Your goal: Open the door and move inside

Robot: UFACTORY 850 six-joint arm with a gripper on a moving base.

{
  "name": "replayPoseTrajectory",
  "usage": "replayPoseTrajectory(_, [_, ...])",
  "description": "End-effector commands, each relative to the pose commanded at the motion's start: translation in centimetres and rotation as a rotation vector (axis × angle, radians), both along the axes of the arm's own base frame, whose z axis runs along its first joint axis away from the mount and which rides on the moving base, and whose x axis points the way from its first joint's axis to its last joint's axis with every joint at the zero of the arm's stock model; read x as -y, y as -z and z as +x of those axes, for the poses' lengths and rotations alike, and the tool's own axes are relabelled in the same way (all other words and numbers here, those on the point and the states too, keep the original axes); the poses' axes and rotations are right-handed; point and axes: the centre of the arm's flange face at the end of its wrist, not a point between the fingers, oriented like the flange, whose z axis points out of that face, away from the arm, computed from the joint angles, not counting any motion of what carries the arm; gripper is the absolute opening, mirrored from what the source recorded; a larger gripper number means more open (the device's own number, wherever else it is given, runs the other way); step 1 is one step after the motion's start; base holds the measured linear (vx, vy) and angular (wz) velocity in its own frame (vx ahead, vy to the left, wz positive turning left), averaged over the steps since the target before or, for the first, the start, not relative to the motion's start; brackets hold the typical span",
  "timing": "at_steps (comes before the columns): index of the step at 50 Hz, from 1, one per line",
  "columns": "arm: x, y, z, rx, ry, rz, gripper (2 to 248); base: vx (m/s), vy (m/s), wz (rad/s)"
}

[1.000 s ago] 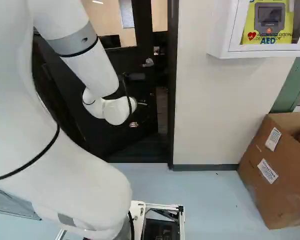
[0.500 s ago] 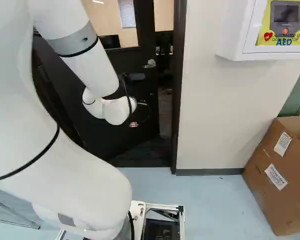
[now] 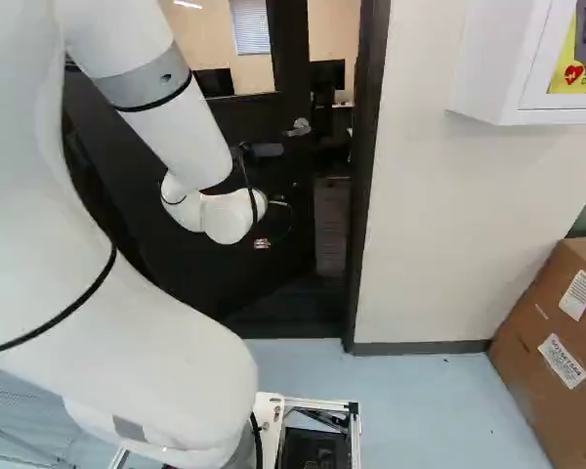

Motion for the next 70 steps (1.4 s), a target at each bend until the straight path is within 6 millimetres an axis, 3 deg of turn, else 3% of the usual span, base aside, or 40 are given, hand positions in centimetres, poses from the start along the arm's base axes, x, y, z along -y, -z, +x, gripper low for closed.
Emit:
replayPoseTrajectory(37, [0.00,0.00,0.00,0.000,0.000,0.000,247,0.125,0.134,0.155])
replayPoseTrajectory(70, [0.00,0.00,0.00,0.000,0.000,0.000,247,0.126,0.088,-0.004])
